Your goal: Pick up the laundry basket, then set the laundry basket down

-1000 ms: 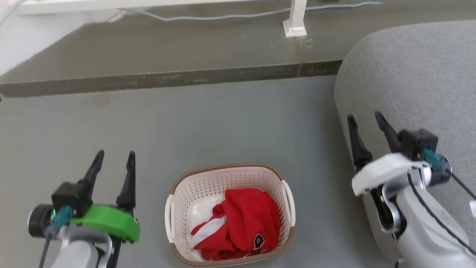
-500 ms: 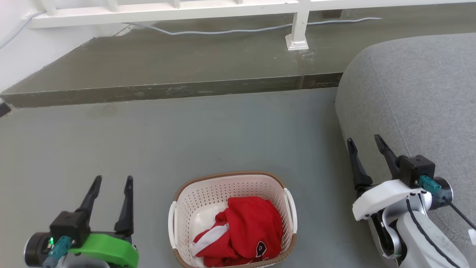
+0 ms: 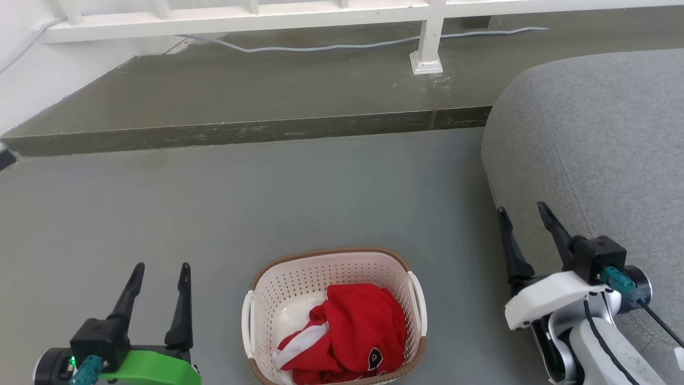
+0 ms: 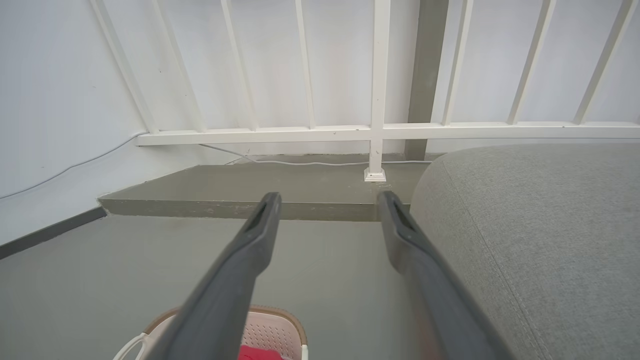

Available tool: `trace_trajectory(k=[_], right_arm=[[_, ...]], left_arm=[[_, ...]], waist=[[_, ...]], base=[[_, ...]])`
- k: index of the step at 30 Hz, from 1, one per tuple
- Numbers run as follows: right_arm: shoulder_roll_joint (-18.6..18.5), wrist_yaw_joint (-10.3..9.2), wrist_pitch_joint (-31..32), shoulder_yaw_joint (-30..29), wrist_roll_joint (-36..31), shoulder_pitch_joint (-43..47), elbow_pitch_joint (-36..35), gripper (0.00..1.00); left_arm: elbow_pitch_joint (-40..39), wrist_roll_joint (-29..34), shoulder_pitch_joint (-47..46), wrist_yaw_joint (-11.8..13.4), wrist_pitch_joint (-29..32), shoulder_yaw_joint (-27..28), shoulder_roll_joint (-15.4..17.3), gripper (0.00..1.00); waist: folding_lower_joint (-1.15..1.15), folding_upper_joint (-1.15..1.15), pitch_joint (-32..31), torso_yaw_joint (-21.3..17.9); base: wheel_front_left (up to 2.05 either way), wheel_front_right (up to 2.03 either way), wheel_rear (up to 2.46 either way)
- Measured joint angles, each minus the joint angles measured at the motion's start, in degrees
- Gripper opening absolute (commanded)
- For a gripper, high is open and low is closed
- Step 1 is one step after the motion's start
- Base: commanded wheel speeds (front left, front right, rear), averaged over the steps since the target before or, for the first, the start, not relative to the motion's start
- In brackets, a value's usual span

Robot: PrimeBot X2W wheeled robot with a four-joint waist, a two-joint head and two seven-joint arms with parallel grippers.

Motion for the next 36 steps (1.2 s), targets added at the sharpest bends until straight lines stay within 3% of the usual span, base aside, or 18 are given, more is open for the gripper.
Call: trace_trajectory(k=[14, 15, 23, 36], right_arm=[[1.38, 0.0, 2.31, -1.85, -2.67, 2.54, -3.99, 1.0], [1.44, 0.02, 2.44, -1.81, -2.78, 2.71, -3.96, 0.0], [2.22, 0.63, 2.46, -1.52, -1.35, 4.77, -2.29, 0.0], [3.27, 2.18, 3.04, -3.3, 10.34, 5.73, -3.25, 0.0]], left_arm=[[-3.15, 2.3, 1.72, 0.0, 2.09, 1.46, -1.16, 1.0], [-3.04, 2.5, 1.75, 0.0, 2.41, 1.41, -1.29, 0.0], [-1.12, 0.63, 2.43, -0.11, 2.44, 0.43, -2.83, 0.0], [-1.05, -9.69, 2.58, -1.35, 3.14, 2.14, -4.1, 0.0]], waist=[[0.0, 0.0, 0.07, 0.16], [0.0, 0.0, 0.07, 0.17], [0.0, 0.0, 0.03, 0.23], [0.0, 0.0, -0.43, 0.61]], base=[[0.0, 0.0, 0.0], [0.0, 0.0, 0.0], [0.0, 0.0, 0.0], [0.0, 0.0, 0.0]])
